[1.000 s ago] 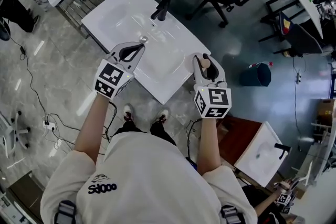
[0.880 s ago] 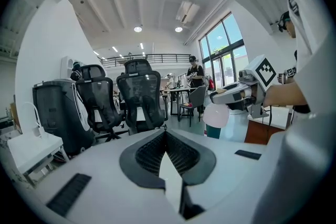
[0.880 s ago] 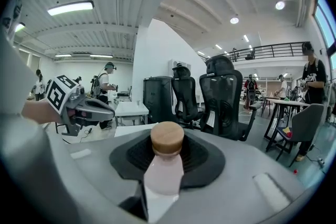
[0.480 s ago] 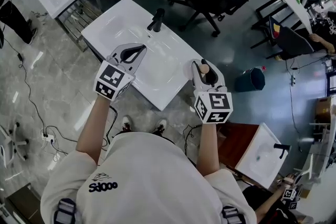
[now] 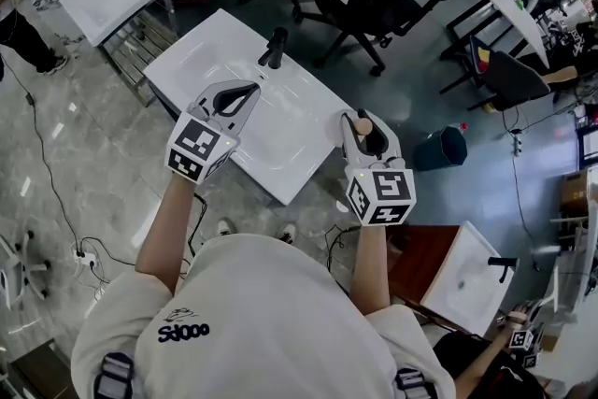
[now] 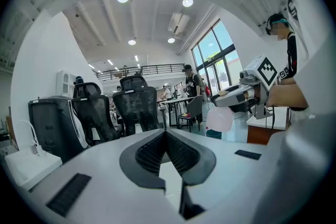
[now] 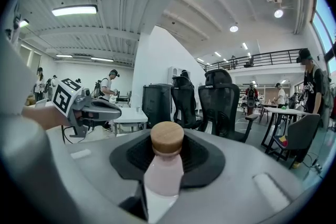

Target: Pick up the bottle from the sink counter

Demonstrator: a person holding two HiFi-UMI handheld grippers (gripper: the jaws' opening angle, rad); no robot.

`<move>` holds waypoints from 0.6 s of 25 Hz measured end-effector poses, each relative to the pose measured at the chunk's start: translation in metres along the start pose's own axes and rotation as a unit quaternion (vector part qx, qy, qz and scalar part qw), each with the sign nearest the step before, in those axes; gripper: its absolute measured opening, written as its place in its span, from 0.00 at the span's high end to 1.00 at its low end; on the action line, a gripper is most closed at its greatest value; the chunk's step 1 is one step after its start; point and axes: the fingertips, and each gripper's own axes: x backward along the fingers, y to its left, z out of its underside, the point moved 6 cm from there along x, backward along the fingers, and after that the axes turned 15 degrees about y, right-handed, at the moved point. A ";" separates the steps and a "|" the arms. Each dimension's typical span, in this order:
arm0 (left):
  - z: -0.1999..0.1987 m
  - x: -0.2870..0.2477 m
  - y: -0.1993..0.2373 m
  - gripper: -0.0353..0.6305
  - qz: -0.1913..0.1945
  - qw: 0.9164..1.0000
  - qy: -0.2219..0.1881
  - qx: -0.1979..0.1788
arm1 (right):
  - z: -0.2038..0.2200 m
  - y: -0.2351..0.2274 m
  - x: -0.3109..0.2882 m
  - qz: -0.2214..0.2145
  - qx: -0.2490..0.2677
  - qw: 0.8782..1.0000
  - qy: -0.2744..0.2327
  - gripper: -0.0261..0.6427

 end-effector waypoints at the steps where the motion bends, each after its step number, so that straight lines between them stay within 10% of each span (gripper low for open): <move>1: -0.002 0.001 -0.001 0.94 0.000 1.000 -0.002 -0.001 | 0.000 0.000 0.002 0.001 0.001 1.000 0.000 0.77; 15: -0.030 0.012 -0.016 0.94 0.019 0.999 -0.035 -0.021 | -0.011 0.005 0.030 0.001 0.013 1.000 -0.015 0.77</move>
